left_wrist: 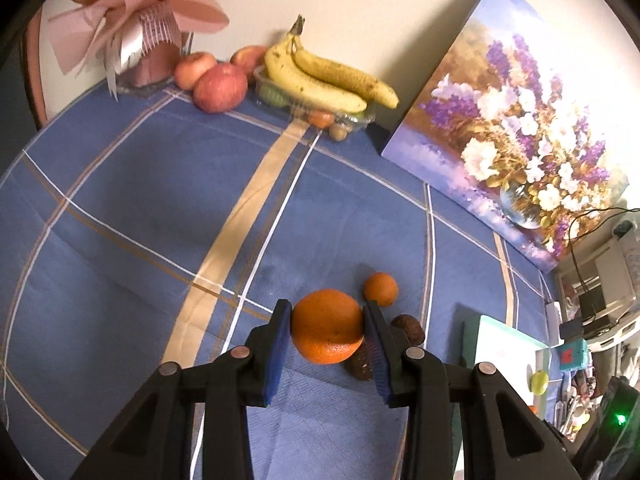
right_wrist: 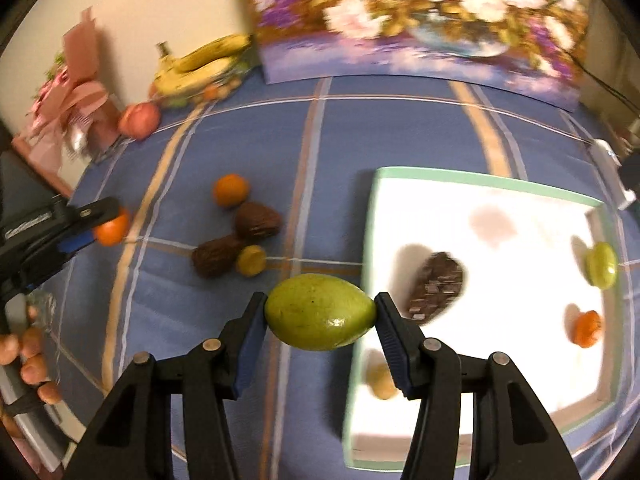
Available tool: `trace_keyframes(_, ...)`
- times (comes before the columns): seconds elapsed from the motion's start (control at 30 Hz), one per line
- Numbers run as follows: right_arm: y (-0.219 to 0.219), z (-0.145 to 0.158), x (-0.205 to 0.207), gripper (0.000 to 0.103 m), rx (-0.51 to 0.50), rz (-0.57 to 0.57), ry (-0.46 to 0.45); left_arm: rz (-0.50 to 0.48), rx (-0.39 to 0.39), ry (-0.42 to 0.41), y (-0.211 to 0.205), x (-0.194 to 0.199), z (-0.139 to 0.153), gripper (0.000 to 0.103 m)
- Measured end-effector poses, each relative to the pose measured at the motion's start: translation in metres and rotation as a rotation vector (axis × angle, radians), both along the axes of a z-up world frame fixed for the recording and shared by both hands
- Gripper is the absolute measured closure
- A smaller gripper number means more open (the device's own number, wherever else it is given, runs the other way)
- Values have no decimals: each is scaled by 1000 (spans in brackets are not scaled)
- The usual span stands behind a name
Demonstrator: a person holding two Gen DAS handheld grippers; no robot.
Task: Organize fruits
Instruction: 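Carry the tangerine in left tool while right tool carries green fruit over tray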
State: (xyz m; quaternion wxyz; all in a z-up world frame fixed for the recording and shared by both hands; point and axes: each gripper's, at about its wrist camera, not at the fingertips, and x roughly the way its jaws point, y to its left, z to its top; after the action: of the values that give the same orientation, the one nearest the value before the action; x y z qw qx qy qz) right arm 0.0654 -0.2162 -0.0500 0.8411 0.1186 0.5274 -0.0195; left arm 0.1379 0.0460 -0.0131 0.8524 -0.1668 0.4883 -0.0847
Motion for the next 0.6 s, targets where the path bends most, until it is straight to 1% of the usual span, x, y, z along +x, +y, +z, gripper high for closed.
trace_keyframes(0.2, -44, 8, -10, 47, 4, -122, -14, -3, 2, -47, -1, -8, 17, 64)
trace_keyframes(0.37, -84, 8, -22, 47, -14, -242, -3, -17, -3, -86, -6, -16, 29, 64)
trace_keyframes(0.53, -120, 6, -37, 47, 28, -343, 2, -47, 18, -114, -18, -23, 39, 64)
trace_keyframes(0.6, -131, 7, -42, 47, 23, -374, 1, -59, 20, -123, -23, -25, 42, 64)
